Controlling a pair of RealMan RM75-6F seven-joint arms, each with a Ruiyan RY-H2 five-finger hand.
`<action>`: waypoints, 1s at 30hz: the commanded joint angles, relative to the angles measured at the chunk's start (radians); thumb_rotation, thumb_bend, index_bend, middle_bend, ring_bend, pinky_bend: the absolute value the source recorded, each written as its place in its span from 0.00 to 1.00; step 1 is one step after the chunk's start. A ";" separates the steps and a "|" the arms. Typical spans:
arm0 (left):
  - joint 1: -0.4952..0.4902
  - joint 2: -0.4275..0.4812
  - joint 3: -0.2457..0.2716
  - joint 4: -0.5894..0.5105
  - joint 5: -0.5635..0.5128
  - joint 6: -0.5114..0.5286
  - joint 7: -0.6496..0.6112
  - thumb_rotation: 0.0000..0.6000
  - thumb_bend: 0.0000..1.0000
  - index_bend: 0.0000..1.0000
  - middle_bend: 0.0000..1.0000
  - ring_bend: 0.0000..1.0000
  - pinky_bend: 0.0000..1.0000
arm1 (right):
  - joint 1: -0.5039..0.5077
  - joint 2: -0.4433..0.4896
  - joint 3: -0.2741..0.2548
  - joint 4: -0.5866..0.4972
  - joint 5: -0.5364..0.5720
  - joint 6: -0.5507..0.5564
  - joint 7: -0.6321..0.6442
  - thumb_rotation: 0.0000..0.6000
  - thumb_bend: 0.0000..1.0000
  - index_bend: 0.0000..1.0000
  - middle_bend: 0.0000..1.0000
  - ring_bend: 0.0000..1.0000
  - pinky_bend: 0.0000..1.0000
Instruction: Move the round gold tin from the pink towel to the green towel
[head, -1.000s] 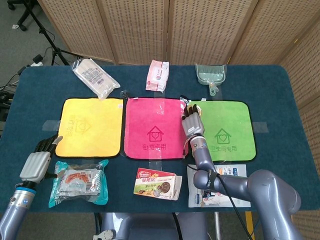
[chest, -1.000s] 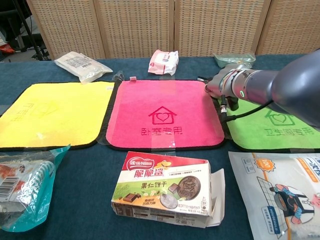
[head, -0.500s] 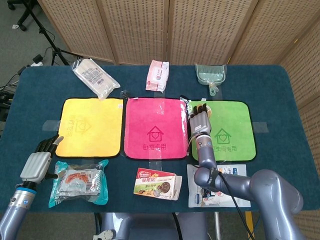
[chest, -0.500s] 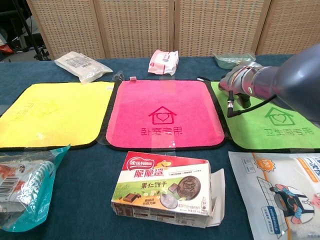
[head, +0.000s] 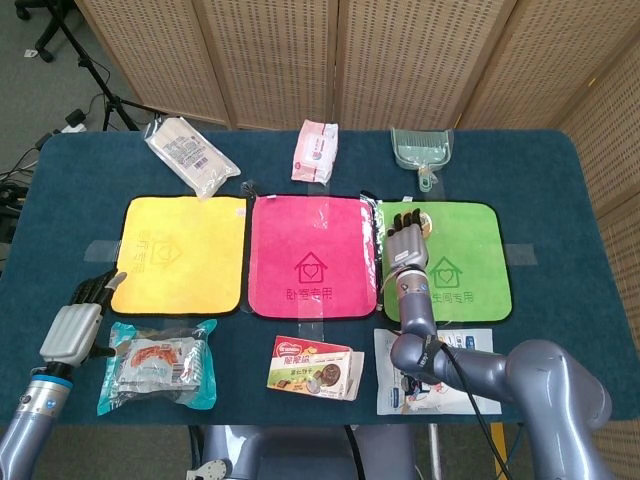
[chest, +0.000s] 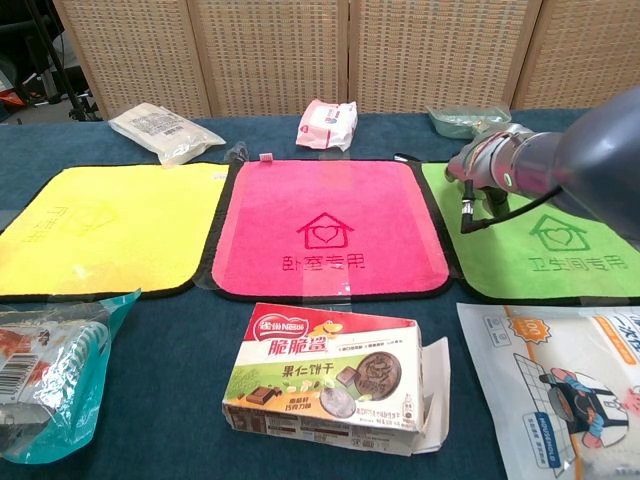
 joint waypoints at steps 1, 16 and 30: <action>0.000 -0.001 0.000 0.001 -0.001 0.000 0.002 1.00 0.16 0.04 0.00 0.00 0.00 | 0.008 0.007 0.011 -0.024 -0.042 0.003 0.016 1.00 0.58 0.08 0.00 0.00 0.00; 0.009 -0.015 -0.013 0.033 0.005 0.030 -0.026 1.00 0.16 0.04 0.00 0.00 0.00 | -0.125 0.208 -0.009 -0.412 -0.603 0.167 0.393 1.00 0.52 0.08 0.00 0.00 0.00; 0.028 -0.036 -0.001 0.033 0.052 0.091 0.012 1.00 0.16 0.04 0.00 0.00 0.00 | -0.539 0.366 -0.262 -0.441 -1.114 0.471 0.954 1.00 0.52 0.08 0.00 0.00 0.00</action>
